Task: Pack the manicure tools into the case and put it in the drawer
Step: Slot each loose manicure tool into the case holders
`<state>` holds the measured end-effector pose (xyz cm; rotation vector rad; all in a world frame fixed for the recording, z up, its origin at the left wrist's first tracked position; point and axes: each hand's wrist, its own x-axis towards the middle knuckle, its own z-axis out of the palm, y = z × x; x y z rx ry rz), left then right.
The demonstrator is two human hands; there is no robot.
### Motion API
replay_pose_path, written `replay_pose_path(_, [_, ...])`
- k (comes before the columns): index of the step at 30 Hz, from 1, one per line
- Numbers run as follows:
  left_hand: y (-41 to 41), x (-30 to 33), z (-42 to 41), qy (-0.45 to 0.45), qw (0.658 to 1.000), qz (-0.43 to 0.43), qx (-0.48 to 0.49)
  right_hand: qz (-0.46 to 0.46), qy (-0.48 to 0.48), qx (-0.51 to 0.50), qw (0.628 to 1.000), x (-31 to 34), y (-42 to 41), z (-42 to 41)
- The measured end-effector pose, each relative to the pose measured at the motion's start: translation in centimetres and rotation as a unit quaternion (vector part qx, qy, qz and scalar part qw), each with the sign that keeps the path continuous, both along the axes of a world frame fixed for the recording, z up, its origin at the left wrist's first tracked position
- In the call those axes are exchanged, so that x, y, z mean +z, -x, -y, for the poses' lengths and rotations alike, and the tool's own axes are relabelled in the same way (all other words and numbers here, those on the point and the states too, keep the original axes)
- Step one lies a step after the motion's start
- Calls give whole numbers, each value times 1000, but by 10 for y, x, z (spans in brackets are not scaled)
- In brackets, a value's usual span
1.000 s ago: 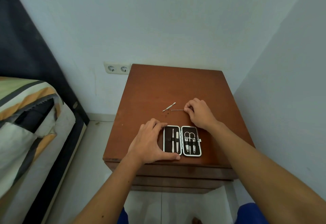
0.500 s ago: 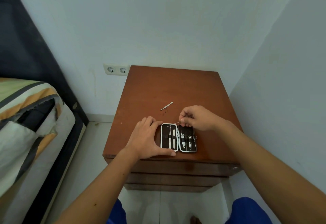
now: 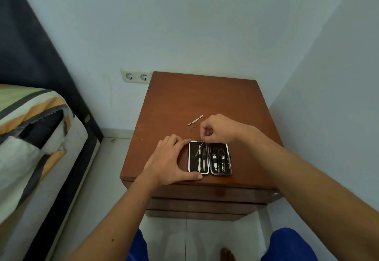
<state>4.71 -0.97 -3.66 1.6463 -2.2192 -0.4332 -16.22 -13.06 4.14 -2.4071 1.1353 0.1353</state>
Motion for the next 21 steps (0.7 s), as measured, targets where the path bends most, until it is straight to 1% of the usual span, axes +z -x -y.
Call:
replay_pose_path(2, [0, -1, 0, 10, 1000, -6, 3, 20, 0, -14, 1000, -2, -4, 2])
replay_pose_path(13, [0, -1, 1, 10, 1000, -16, 4, 53, -25, -54, 997, -12, -11, 13])
replay_pose_path(21, [0, 0, 1, 7, 1000, -26, 6, 61, -9, -29, 998, -13, -11, 6])
